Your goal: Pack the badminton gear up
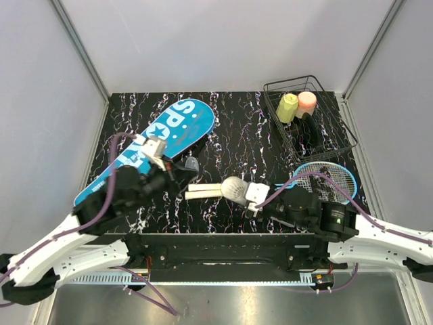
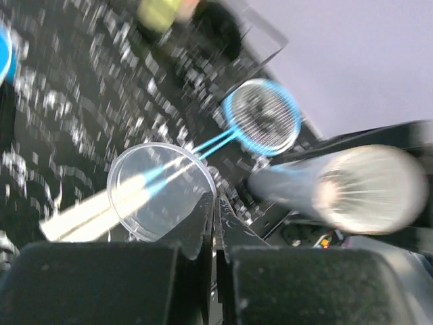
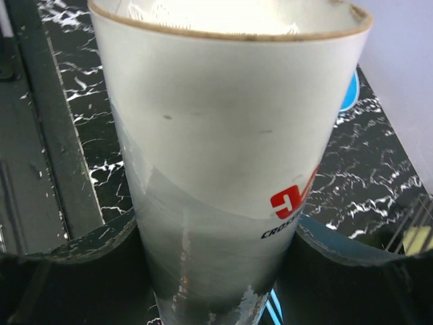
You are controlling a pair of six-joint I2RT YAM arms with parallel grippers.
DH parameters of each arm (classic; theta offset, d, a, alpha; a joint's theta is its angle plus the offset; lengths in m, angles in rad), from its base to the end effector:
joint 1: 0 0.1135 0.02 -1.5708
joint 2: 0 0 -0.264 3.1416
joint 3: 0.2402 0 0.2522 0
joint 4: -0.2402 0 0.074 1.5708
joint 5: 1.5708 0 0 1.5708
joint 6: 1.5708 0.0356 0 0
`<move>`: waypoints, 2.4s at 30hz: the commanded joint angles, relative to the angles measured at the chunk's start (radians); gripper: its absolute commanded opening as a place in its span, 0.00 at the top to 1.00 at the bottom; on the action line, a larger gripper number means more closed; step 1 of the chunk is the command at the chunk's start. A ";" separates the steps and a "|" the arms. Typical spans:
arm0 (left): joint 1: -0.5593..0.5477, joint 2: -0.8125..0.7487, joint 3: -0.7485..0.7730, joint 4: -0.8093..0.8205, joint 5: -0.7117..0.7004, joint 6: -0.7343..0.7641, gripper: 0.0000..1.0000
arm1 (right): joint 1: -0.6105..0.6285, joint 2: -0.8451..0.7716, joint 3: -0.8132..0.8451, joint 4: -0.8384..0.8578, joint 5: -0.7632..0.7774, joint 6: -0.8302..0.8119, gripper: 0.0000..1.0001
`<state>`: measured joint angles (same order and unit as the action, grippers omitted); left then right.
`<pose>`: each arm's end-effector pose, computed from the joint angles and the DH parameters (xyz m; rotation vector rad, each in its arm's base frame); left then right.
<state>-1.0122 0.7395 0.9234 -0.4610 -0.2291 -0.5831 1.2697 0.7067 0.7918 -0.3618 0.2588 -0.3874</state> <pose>0.0913 -0.1308 0.3655 0.2472 1.9226 -0.8887 0.0569 0.1525 0.3359 -1.2377 1.3815 0.3783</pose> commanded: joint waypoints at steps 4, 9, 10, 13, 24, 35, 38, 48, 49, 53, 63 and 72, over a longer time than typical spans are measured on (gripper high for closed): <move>0.021 -0.037 0.212 -0.059 0.368 0.419 1.00 | 0.003 0.144 0.089 0.072 -0.139 -0.113 0.77; 0.021 0.030 0.305 -0.122 0.571 0.534 1.00 | 0.002 0.218 0.142 0.076 -0.133 -0.136 0.76; 0.021 0.040 0.311 -0.129 0.589 0.543 1.00 | 0.003 0.232 0.147 0.077 -0.132 -0.136 0.76; 0.021 0.051 0.319 -0.136 0.622 0.574 1.00 | 0.002 0.247 0.147 0.095 -0.115 -0.131 0.76; 0.021 0.078 0.330 -0.160 0.683 0.628 1.00 | -0.029 0.249 0.136 0.126 -0.067 -0.081 0.75; 0.020 0.162 0.376 -0.202 0.692 0.664 1.00 | -0.036 0.231 0.135 0.149 -0.069 -0.054 0.73; 0.018 0.170 0.385 -0.215 0.669 0.677 1.00 | -0.038 0.221 0.129 0.152 -0.069 -0.056 0.73; 0.020 0.221 0.437 -0.281 0.732 0.700 1.00 | -0.038 0.178 0.107 0.173 -0.093 -0.076 0.72; 0.020 0.224 0.442 -0.281 0.743 0.701 1.00 | -0.036 0.177 0.104 0.175 -0.093 -0.076 0.71; 0.020 0.244 0.469 -0.306 0.789 0.707 1.00 | -0.038 0.174 0.101 0.178 -0.095 -0.080 0.70; 0.020 0.273 0.486 -0.343 0.881 0.712 1.00 | -0.036 0.154 0.080 0.211 -0.076 -0.079 0.66; 0.020 0.290 0.485 -0.364 0.886 0.710 1.00 | -0.038 0.137 0.047 0.253 -0.066 -0.080 0.64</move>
<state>-0.9871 1.0260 1.3754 -0.7849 0.5743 0.1280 1.2369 0.8722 0.8295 -0.2497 0.1516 -0.4671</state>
